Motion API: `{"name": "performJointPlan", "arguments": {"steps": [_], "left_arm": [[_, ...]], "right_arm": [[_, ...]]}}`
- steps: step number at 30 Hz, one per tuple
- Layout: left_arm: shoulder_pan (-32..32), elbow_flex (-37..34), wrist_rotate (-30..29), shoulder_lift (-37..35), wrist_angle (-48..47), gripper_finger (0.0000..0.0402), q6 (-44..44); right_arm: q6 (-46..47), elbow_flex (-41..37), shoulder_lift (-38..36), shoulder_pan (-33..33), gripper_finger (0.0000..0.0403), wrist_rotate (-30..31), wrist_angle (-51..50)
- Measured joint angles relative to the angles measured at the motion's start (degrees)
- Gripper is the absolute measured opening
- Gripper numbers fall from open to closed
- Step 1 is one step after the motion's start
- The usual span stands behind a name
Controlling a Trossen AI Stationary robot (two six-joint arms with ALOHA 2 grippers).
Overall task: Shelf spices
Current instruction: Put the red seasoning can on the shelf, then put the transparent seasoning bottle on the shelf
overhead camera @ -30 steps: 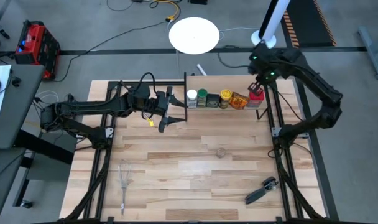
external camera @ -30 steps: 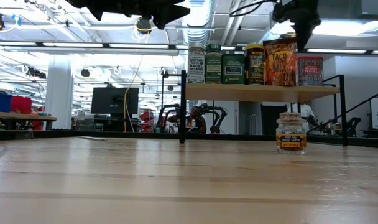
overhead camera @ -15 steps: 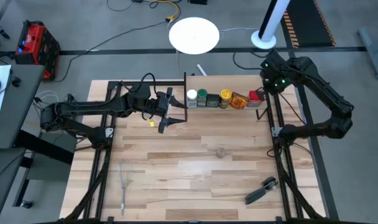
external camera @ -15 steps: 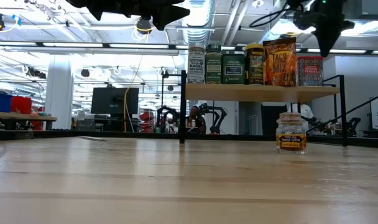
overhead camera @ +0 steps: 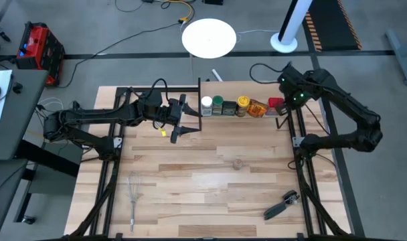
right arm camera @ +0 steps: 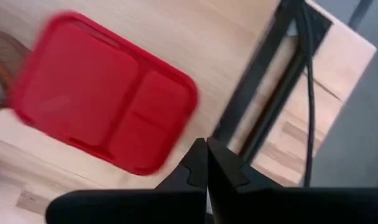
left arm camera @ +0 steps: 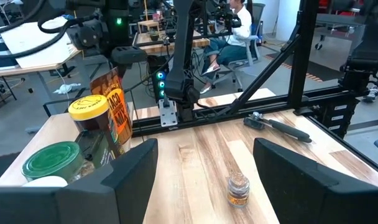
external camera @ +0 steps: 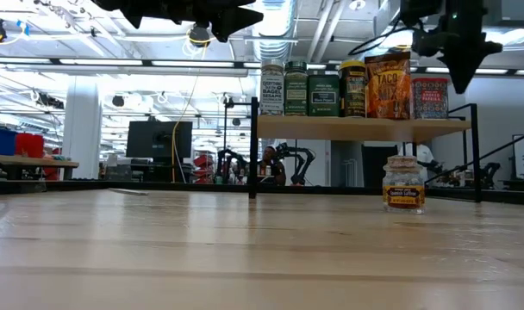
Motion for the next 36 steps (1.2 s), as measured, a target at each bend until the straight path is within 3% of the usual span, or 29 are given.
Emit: {"name": "performJointPlan", "arguments": {"steps": [12,25,36], "left_arm": [[0.0,0.0,0.0,0.0,-0.3,0.0256,0.0],[-1.3,0.0,0.1,0.0,-0.4,0.0256,0.0],[-4.8,0.0,0.1,0.0,-3.2,0.0256,2.4]], "right_arm": [[3.3,0.0,0.0,5.7,0.0003,-0.2,2.4],[3.7,1.7,-0.3,5.2,0.0003,0.9,-0.9],[8.0,6.9,-10.3,13.0,0.0004,1.5,-2.9]]}}
